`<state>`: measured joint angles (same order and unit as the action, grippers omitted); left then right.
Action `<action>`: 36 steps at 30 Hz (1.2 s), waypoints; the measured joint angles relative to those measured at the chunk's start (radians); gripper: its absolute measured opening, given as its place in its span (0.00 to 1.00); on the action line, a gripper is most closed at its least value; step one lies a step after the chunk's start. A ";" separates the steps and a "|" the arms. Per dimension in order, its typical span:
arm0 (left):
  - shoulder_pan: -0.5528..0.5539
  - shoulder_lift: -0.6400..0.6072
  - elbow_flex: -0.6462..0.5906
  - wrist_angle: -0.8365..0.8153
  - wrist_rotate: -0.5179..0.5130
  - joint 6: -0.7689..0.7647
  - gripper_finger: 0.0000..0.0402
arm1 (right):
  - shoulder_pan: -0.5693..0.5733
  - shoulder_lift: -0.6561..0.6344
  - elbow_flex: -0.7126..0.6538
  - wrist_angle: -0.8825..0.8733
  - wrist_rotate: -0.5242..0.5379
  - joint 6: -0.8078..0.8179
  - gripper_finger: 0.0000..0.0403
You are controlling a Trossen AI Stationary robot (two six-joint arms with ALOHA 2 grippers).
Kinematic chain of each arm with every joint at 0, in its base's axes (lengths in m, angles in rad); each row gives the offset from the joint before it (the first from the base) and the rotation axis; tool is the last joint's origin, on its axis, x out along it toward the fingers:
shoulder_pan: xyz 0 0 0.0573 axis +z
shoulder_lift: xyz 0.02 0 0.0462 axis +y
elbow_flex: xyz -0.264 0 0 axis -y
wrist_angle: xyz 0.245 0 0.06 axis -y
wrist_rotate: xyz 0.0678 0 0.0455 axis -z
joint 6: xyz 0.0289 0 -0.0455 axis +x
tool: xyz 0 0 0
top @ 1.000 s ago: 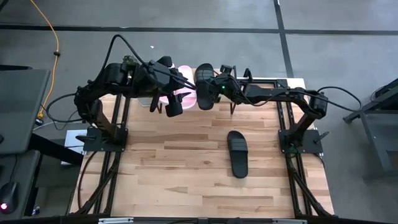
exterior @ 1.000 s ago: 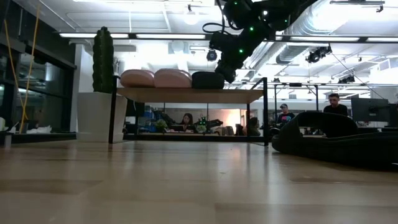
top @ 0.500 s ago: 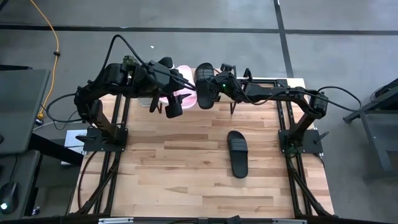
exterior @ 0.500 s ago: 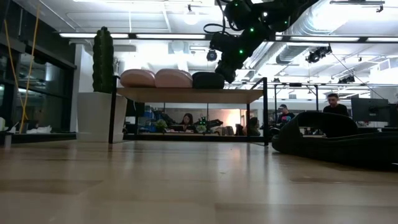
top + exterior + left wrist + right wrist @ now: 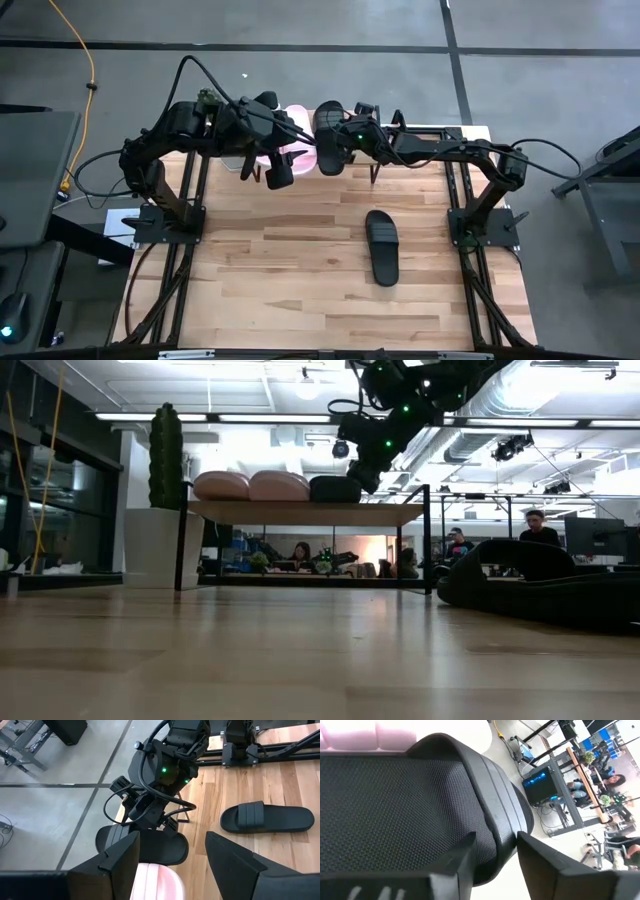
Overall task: Pick and place slides into the shelf
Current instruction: Put the left black slipper on the shelf, then put the black slipper on the shelf
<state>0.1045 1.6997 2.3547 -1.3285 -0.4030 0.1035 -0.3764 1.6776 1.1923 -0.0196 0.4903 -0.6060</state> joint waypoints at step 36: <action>0.000 0.000 0.000 -0.003 -0.038 0.030 0.53 | 0.364 -0.281 -0.002 -0.445 0.005 0.269 0.36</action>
<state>0.1047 1.7000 2.3547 -1.3312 -0.4411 0.1337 -0.0119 1.3968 1.1908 -0.4645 0.4957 -0.3369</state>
